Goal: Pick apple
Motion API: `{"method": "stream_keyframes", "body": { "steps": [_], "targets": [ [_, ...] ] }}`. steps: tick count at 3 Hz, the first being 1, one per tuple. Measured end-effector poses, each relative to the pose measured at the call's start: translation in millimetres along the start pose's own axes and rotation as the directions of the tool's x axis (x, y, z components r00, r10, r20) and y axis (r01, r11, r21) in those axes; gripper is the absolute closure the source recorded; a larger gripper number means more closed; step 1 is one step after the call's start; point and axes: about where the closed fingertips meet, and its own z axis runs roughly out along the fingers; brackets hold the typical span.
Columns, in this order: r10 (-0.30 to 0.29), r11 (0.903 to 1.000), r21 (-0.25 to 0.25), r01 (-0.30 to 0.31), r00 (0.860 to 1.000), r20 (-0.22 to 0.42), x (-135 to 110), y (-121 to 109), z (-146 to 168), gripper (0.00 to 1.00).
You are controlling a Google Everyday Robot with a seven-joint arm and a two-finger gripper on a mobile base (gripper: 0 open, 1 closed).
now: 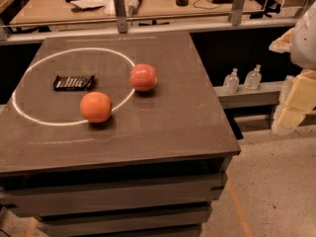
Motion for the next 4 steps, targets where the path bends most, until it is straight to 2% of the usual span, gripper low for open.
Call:
{"method": "stream_keyframes", "body": {
  "steps": [1,2,3,4],
  "targets": [
    [0.000,1.0000,0.000,0.000,1.000,0.000,0,0,0,0.00],
    [-0.069,0.9976,0.013,0.068,0.989,0.134,-50,-11,2,0.00],
    [-0.163,0.9864,0.030,0.162,0.932,0.323,-134,-33,9,0.00],
    [-0.214,0.9739,0.025,0.226,0.876,0.433,-212,-53,27,0.00]
  ]
}}
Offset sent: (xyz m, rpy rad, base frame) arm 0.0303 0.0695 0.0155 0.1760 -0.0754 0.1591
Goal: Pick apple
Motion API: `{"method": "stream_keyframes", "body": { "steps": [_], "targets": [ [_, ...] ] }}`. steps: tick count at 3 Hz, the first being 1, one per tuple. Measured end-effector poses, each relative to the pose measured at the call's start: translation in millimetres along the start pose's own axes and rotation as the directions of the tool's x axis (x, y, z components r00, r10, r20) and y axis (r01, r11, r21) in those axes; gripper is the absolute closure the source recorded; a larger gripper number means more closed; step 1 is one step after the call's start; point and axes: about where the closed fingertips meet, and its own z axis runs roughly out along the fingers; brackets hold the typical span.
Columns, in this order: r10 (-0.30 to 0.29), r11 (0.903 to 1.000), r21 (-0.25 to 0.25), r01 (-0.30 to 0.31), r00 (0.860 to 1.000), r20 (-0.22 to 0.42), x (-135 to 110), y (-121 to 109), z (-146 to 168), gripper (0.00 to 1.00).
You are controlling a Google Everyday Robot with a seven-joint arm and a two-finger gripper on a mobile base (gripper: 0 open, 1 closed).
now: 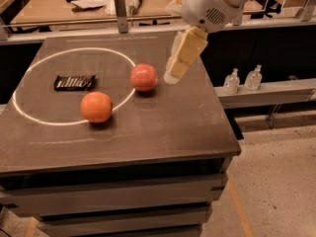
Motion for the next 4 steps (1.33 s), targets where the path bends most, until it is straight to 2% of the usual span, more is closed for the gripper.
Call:
{"method": "stream_keyframes", "body": {
  "steps": [1,2,3,4],
  "targets": [
    [0.013,0.9997,-0.021,-0.013,1.000,0.004,-17,-31,72,0.00],
    [0.038,0.9986,-0.035,-0.039,0.999,-0.030,-9,-41,120,0.00],
    [0.067,0.9959,-0.056,-0.071,0.996,-0.057,5,-35,154,0.00],
    [0.077,0.9941,-0.071,-0.082,0.994,-0.078,12,-28,172,0.00]
  ]
}}
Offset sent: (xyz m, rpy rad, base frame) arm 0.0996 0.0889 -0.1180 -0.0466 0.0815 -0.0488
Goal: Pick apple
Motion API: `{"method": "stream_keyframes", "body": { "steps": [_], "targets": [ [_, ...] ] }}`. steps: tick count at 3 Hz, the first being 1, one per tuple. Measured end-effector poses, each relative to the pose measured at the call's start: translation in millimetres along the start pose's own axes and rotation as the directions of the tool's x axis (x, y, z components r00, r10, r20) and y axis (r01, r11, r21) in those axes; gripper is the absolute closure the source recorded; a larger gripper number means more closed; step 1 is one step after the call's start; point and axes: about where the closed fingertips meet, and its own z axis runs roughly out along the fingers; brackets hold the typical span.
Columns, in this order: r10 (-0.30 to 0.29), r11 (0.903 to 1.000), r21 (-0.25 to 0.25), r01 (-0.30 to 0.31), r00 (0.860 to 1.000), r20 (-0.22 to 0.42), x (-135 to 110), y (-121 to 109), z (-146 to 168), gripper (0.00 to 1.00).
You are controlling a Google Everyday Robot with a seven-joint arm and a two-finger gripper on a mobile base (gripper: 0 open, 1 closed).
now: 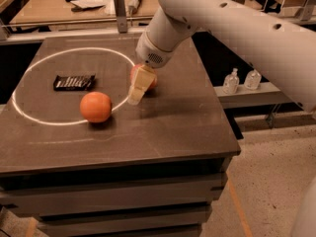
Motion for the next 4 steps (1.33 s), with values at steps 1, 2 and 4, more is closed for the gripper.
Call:
{"method": "stream_keyframes", "body": {
  "steps": [1,2,4],
  "targets": [
    [-0.023,0.9997,-0.003,0.022,1.000,-0.014,2,6,11,0.14],
    [-0.036,0.9993,-0.013,0.036,0.999,-0.022,10,13,20,0.38],
    [-0.035,0.9991,0.025,0.035,0.999,0.020,28,6,-10,0.93]
  ]
}}
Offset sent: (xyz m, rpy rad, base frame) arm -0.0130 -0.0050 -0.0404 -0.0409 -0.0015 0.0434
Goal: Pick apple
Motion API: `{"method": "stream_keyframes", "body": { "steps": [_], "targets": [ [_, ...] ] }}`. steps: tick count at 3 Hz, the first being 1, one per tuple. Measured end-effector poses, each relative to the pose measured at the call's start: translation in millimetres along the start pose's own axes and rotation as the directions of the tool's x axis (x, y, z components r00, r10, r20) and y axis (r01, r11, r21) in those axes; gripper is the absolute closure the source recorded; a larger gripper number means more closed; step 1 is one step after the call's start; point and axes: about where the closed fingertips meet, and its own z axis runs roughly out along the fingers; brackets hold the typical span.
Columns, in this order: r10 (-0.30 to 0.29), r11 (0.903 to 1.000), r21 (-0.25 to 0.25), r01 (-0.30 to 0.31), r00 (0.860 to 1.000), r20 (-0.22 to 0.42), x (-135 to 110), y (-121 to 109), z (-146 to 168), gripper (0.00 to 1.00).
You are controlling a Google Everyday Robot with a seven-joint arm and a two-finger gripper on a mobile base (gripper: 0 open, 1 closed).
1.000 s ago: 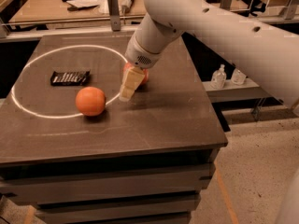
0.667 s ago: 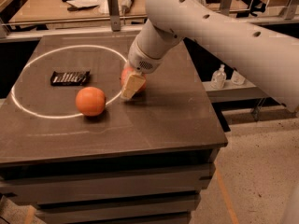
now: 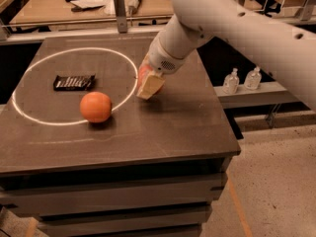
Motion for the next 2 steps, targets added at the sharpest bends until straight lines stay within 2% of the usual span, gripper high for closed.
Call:
{"method": "stream_keyframes", "body": {
  "steps": [1,2],
  "targets": [
    [0.029,0.9987,0.038,-0.032,0.996,0.089,-4.7,-18.1,-44.6,1.00],
    [0.029,0.9987,0.038,-0.032,0.996,0.089,-4.7,-18.1,-44.6,1.00]
  ]
}}
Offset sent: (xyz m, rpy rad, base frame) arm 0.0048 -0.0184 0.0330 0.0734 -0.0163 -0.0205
